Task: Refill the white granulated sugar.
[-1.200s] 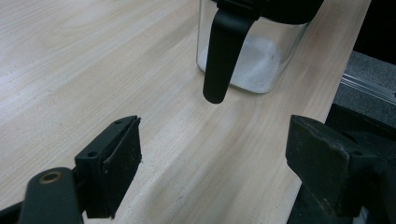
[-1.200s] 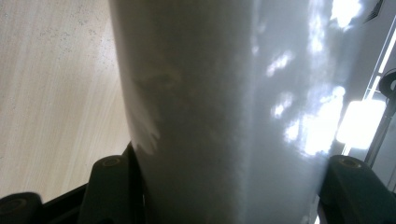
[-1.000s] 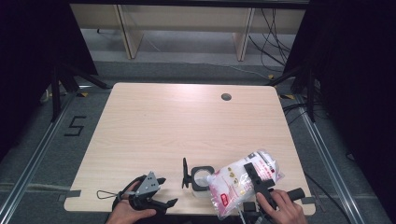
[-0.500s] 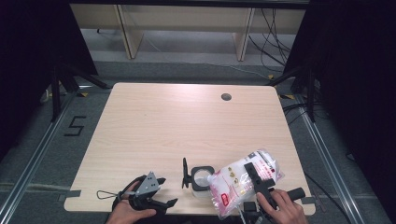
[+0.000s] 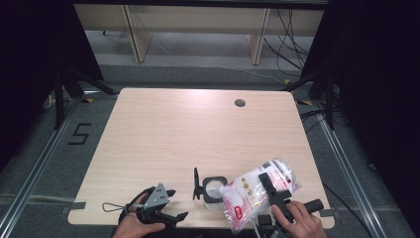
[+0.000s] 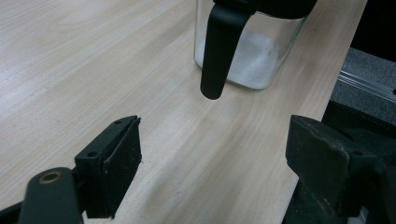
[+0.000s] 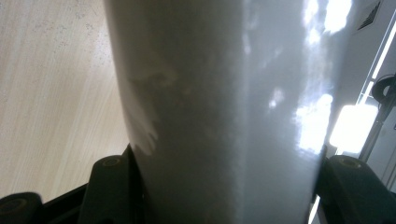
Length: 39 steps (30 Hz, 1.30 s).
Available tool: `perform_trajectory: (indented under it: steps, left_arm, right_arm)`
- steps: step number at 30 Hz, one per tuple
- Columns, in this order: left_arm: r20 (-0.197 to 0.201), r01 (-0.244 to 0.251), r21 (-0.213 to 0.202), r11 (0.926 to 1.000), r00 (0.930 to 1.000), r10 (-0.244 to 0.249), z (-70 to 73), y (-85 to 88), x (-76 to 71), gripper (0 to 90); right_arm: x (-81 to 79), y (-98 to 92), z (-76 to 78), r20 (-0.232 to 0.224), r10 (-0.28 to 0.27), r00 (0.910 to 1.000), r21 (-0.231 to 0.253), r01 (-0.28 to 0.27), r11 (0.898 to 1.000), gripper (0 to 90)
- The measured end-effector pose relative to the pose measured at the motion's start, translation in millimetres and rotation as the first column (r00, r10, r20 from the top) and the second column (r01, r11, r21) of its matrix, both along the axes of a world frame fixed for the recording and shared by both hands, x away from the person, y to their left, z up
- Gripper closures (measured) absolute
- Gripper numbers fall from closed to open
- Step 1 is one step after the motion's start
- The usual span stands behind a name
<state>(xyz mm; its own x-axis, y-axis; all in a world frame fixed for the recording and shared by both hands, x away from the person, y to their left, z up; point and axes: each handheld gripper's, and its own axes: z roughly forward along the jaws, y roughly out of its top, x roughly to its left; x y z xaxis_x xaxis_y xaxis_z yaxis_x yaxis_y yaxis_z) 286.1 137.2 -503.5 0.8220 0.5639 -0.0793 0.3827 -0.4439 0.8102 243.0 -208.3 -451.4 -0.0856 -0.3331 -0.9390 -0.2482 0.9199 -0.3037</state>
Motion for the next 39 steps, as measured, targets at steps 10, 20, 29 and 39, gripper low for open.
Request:
perform_trajectory:
  steps: [10, 20, 29, 39]
  left_arm:
    - [-0.005, -0.001, -0.003, 1.0000, 1.0000, 0.001, -1.2, -0.5, -1.2, 17.8]
    - [-0.001, -0.008, -0.002, 1.0000, 1.0000, 0.008, -0.7, -0.5, -0.7, 17.7]
    - [0.004, 0.002, 0.008, 1.0000, 1.0000, -0.002, -0.6, 0.6, -1.4, 17.8]
    - [-0.003, -0.006, -0.006, 1.0000, 1.0000, 0.006, -0.5, -0.2, -1.3, 17.8]
  right_arm:
    - [0.3, 0.1, 0.1, -0.004, -0.004, 1.0000, -0.006, 0.004, 1.000, 43.1]
    - [-0.3, 0.7, 2.2, 0.000, 0.002, 1.0000, -0.035, -0.002, 0.999, 43.4]
    - [1.9, -3.3, 0.3, -0.029, -0.015, 0.9995, 0.013, 0.015, 1.000, 44.4]
    - [7.1, -9.8, -3.1, -0.014, 0.036, 0.9992, 0.077, -0.035, 0.996, 44.8]
